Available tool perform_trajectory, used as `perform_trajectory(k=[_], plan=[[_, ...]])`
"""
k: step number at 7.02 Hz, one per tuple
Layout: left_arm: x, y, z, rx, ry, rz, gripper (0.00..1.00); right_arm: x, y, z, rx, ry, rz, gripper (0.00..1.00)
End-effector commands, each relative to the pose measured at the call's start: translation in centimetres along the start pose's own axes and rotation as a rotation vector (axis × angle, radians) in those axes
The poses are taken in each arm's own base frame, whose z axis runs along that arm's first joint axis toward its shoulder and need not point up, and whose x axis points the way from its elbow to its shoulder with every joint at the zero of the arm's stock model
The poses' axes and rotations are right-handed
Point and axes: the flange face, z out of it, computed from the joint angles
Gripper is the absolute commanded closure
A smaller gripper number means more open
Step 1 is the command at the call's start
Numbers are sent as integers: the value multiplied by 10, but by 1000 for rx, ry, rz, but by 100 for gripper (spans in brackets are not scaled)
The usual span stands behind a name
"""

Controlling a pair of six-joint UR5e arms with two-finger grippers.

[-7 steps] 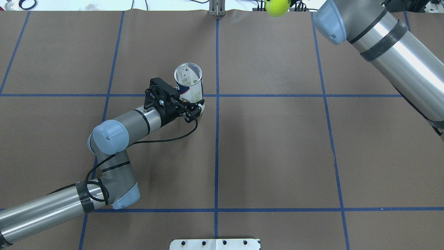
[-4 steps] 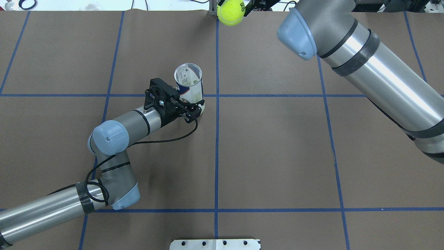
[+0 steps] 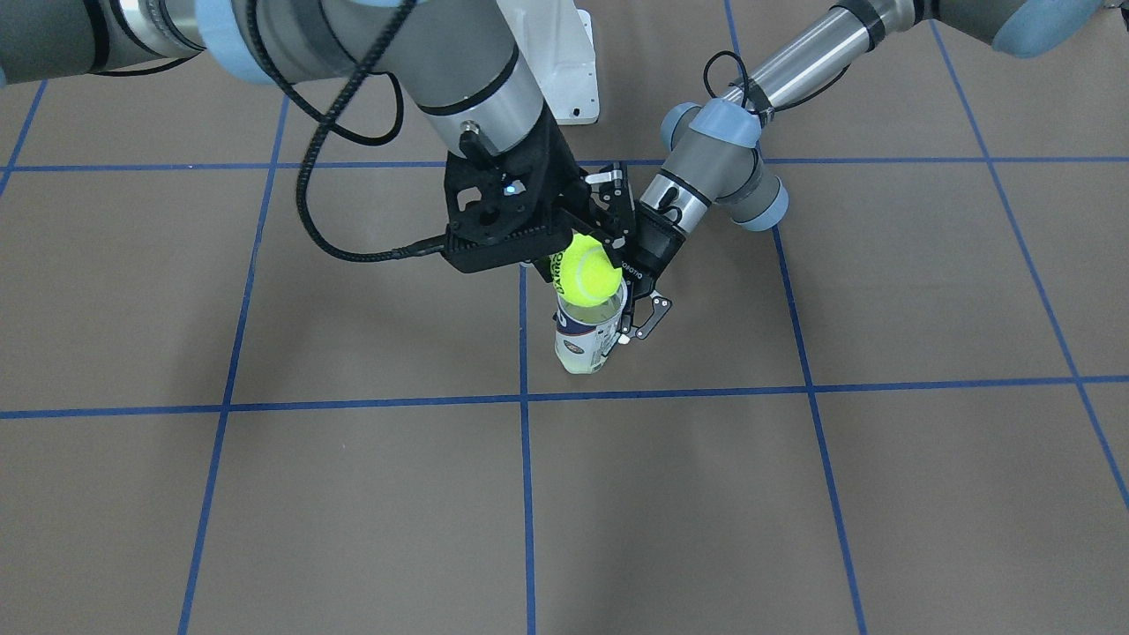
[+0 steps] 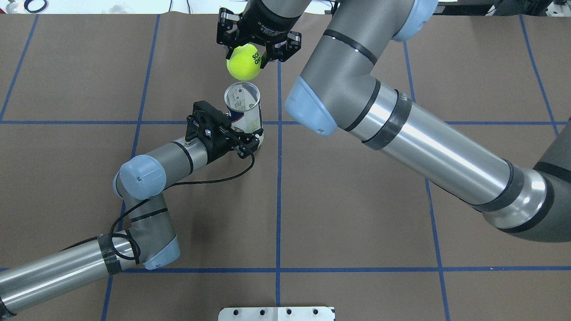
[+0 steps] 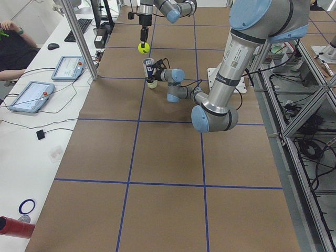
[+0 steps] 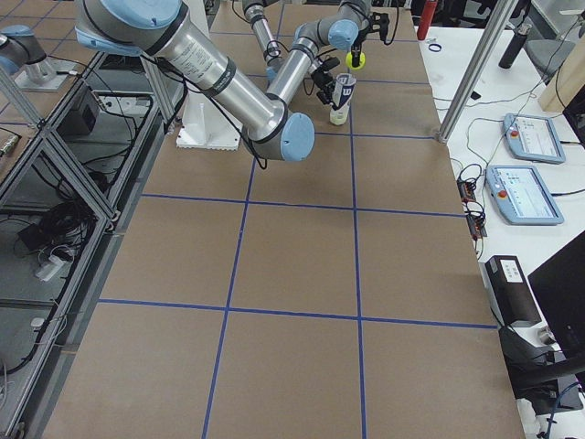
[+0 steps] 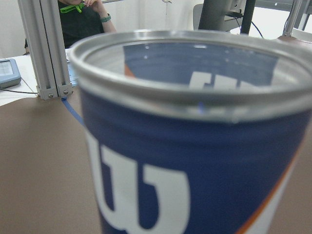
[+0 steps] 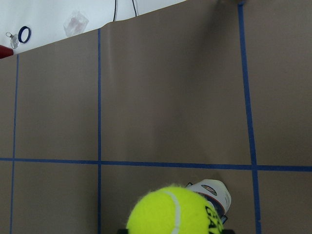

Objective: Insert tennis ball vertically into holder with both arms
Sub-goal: 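Lower the ball into the can and open the right gripper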

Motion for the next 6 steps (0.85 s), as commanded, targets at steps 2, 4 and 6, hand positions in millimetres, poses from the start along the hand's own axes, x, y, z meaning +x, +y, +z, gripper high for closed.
perform_trajectory(k=[2, 4, 6], plan=[[-1, -1, 0, 1, -1, 0, 21, -7, 11, 37, -9, 47, -3, 100], [-1, -1, 0, 2, 0, 1, 21, 0, 12, 37, -10, 48, -2, 100], [-2, -1, 0, 2, -2, 1, 21, 6, 12, 38, -6, 52, 0, 1]])
